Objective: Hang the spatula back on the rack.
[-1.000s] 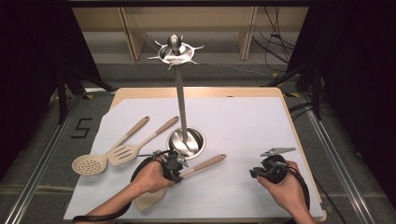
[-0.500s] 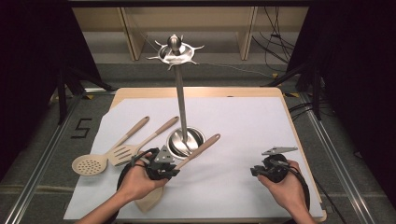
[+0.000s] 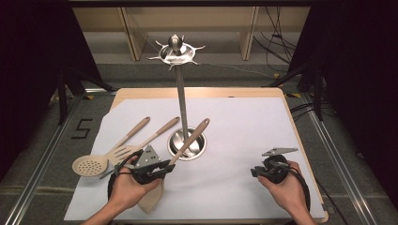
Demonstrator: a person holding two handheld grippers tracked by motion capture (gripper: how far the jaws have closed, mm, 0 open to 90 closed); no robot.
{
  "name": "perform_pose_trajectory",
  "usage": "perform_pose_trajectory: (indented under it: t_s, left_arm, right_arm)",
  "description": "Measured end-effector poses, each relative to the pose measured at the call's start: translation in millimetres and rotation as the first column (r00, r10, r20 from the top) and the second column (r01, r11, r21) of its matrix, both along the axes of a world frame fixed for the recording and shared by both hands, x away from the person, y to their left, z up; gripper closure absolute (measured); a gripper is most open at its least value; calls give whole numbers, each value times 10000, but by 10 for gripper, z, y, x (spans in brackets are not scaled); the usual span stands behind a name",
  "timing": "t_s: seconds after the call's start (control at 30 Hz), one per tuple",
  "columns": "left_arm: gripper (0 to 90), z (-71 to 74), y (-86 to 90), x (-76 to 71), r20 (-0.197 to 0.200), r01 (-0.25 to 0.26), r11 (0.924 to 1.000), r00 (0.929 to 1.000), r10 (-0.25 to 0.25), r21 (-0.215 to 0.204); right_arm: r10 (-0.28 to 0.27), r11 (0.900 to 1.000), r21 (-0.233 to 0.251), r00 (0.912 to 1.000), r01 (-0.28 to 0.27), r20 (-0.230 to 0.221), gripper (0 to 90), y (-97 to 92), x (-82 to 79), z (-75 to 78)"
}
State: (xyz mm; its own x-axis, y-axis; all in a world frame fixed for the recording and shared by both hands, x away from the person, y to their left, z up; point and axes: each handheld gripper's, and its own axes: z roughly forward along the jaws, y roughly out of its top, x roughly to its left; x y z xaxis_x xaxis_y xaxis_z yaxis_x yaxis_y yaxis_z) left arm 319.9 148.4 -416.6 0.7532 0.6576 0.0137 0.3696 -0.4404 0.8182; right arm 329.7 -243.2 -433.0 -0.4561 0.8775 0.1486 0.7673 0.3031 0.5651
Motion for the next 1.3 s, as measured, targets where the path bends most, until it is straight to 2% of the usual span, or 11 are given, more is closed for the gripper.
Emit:
perform_pose_trajectory:
  t_s: [0.03, 0.13, 0.2, 0.23, 0.4, 0.47, 0.7, 0.8, 0.93, 0.97, 1.3]
  left_arm:
    - [779, -6, 1, -12, 43, -122, 9995, 9999, 124, -306]
    - [779, 24, 63, -33, 183, -140, 9993, 9997, 147, -345]
    - [779, 36, 83, -62, 326, -278, 9969, 9990, 303, -736]
    - [779, 47, 98, -74, 464, -321, 9961, 9983, 360, -822]
    - [779, 118, 189, -131, 1266, -436, 9912, 9902, 594, -1247]
    - [778, 128, 202, -170, 1333, -617, 9865, 9877, 822, -1515]
    - [778, 151, 235, -223, 1740, -675, 9822, 9798, 983, -1752]
    - [778, 162, 244, -234, 1850, -655, 9800, 9776, 1008, -1877]
    - [779, 195, 254, -257, 2031, -639, 9752, 9732, 1079, -2117]
    - [778, 212, 264, -266, 2105, -677, 9774, 9713, 1104, -2003]
    - [778, 326, 307, -338, 2599, -810, 9624, 9539, 1504, -2594]
  right_arm:
    - [-10, 9999, 132, 9999, 9, 131, 762, 7, 4, -19]
    - [19, 10000, -5, 10000, -19, 28, 762, 6, -1, -2]
    - [-140, 9999, 45, 9998, 139, 170, 761, 12, 1, -11]
    - [30, 10000, -40, 10000, -30, -18, 761, -2, -1, 8]
    - [72, 9999, -107, 9999, -73, -86, 760, -10, 2, 17]
    - [17, 10000, -67, 9999, -18, -113, 760, -4, 0, 25]
    - [-57, 10000, -9, 9999, 57, 86, 758, 5, 2, 20]
    - [90, 10000, -9, 9998, -90, -160, 758, -9, 7, 34]
    - [-97, 10000, 20, 9999, 97, 103, 758, -2, 1, 22]
    - [-98, 10000, 12, 9999, 98, 100, 758, -1, 1, 23]
    - [-54, 10000, -25, 9998, 55, 170, 758, 2, 0, 30]
